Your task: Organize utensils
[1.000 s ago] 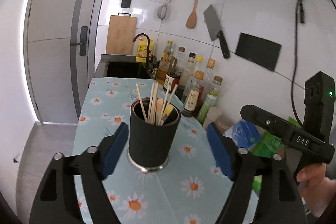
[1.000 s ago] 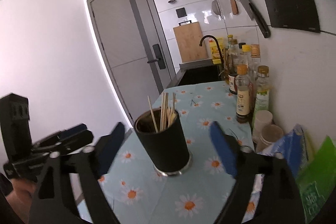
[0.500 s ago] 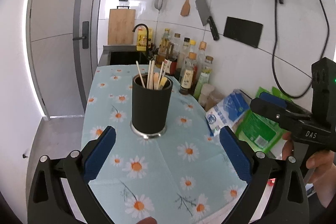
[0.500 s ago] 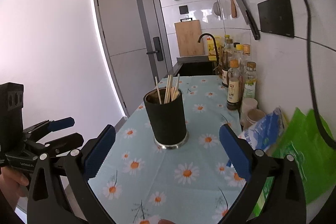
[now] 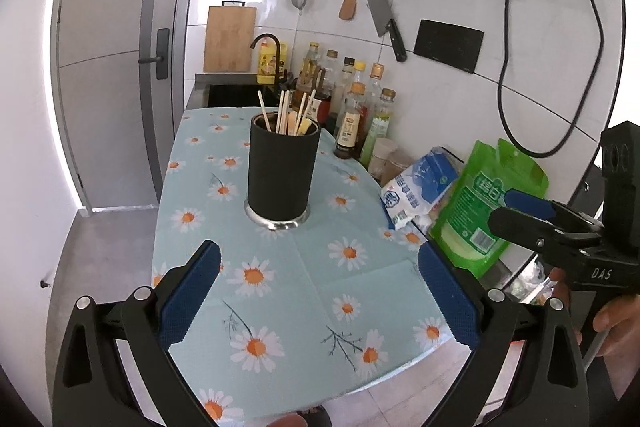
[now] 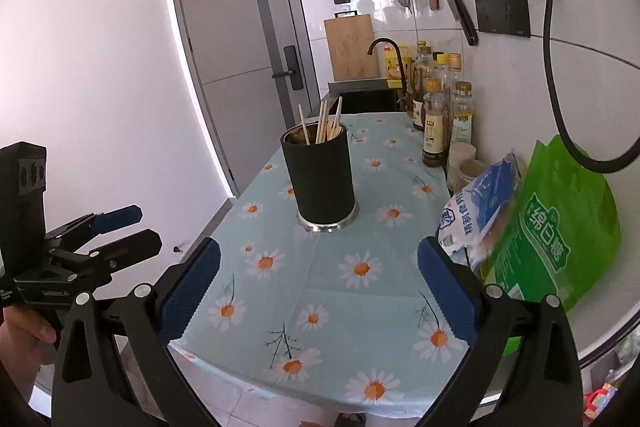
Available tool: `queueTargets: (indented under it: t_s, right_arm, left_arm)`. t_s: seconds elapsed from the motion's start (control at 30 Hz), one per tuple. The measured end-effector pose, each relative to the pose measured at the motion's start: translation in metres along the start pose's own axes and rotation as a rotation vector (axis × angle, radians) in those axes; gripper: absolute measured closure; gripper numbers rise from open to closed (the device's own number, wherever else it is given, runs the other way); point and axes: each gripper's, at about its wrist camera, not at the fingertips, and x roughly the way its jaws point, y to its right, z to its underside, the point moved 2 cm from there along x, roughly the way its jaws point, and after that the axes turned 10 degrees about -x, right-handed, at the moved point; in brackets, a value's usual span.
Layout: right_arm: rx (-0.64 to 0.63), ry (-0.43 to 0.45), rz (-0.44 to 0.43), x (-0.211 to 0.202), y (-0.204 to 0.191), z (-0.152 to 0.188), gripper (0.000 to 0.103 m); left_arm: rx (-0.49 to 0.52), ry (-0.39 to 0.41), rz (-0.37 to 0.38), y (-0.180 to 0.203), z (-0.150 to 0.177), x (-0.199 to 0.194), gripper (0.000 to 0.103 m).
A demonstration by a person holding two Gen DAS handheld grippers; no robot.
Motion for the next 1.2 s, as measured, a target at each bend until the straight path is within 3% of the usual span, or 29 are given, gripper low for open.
queueTargets:
  t_s: [0.53, 1.2]
  right_arm:
    - [-0.002, -0.054, 0.011, -0.001, -0.023, 0.024, 0.005]
    - [-0.001, -0.081, -0.024, 0.007, -0.031, 0.03, 0.005]
  left_arm:
    - [0.001, -0.042, 0.045, -0.006, 0.025, -0.01, 0.007]
    - [0.016, -0.051, 0.024, -0.003, 0.035, -0.013, 0.007]
